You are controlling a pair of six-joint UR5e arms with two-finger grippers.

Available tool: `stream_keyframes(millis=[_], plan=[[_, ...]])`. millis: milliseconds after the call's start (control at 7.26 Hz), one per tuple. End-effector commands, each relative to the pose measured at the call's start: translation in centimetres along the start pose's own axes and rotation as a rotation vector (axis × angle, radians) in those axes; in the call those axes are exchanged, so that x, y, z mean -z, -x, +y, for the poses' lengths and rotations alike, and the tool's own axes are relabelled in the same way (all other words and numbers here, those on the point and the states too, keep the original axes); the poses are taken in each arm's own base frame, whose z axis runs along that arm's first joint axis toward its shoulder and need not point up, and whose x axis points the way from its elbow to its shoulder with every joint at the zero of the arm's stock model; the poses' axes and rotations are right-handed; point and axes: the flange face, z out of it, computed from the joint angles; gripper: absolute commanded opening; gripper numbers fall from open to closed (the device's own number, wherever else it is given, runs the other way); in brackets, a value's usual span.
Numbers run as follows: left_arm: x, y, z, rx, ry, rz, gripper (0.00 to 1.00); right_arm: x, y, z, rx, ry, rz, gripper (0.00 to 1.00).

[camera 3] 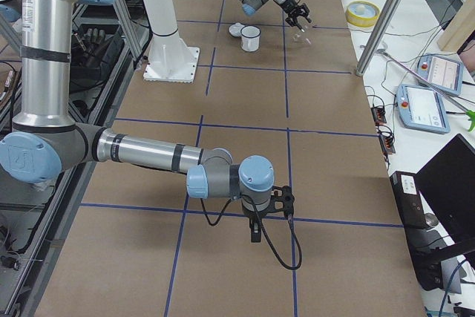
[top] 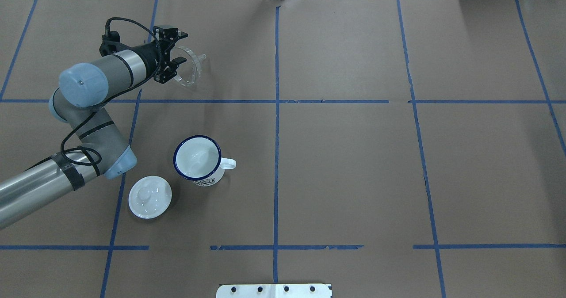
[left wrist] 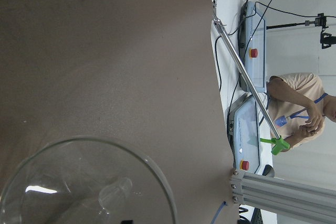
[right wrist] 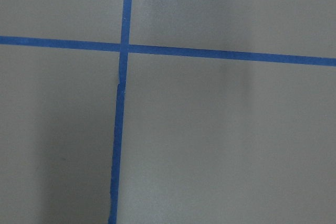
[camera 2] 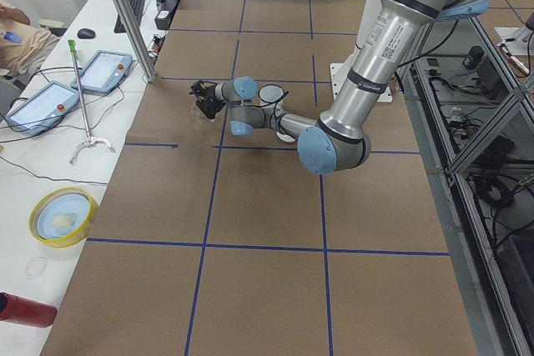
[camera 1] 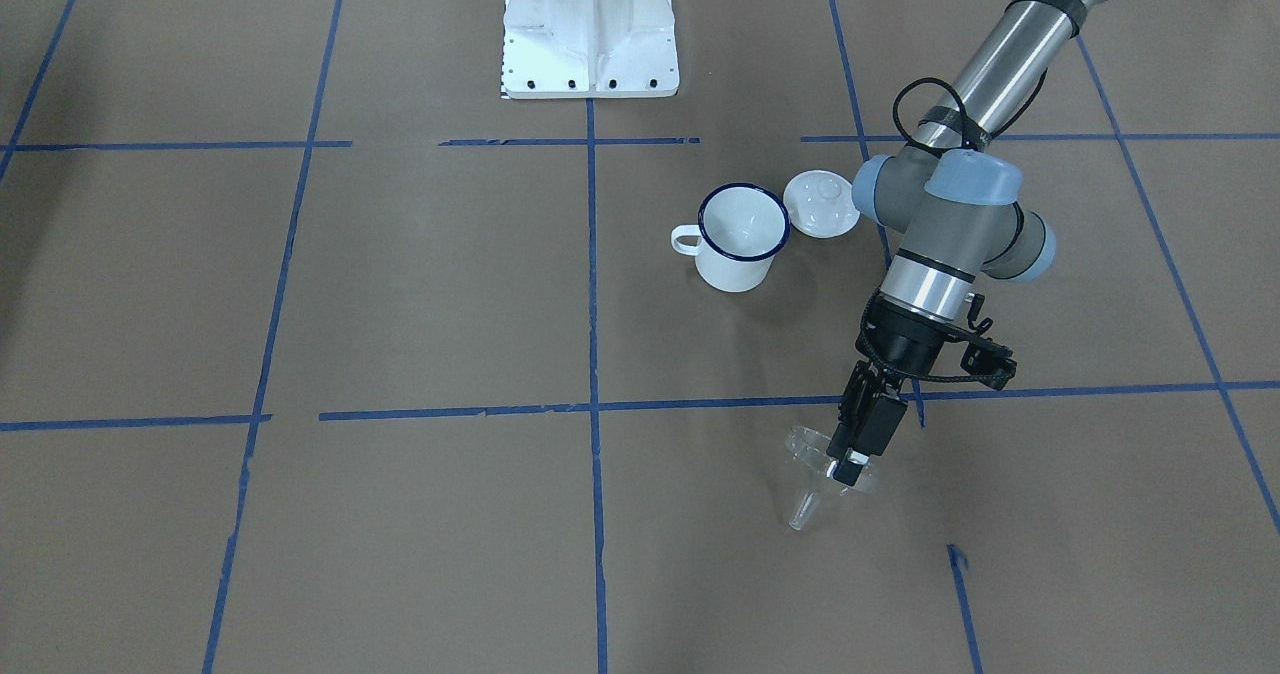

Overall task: Remove funnel from cup
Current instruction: 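Lower the funnel onto the table and open the left gripper, then move the left gripper back toward the small white lidded cup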

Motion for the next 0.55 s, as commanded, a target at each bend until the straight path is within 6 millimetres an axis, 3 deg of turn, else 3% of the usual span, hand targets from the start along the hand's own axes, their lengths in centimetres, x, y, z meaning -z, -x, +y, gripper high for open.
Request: stream_keyframes(millis=[0,138,413], plan=[[3.5,0.9,0.1,-0.009,0.073,-0.058,0.80,0.0,0.0,0.0,0.000,0.000,0.001,1.00],[5.5,2.2,-0.1,-0.015,0.121,-0.153,0.80,0.0,0.0,0.0,0.000,0.000,-0.001,1.00],[9.3,2.2,0.4,-0.162,0.109,-0.282,0.80,0.1,0.0,0.0,0.001,-0.001,0.001,1.00]])
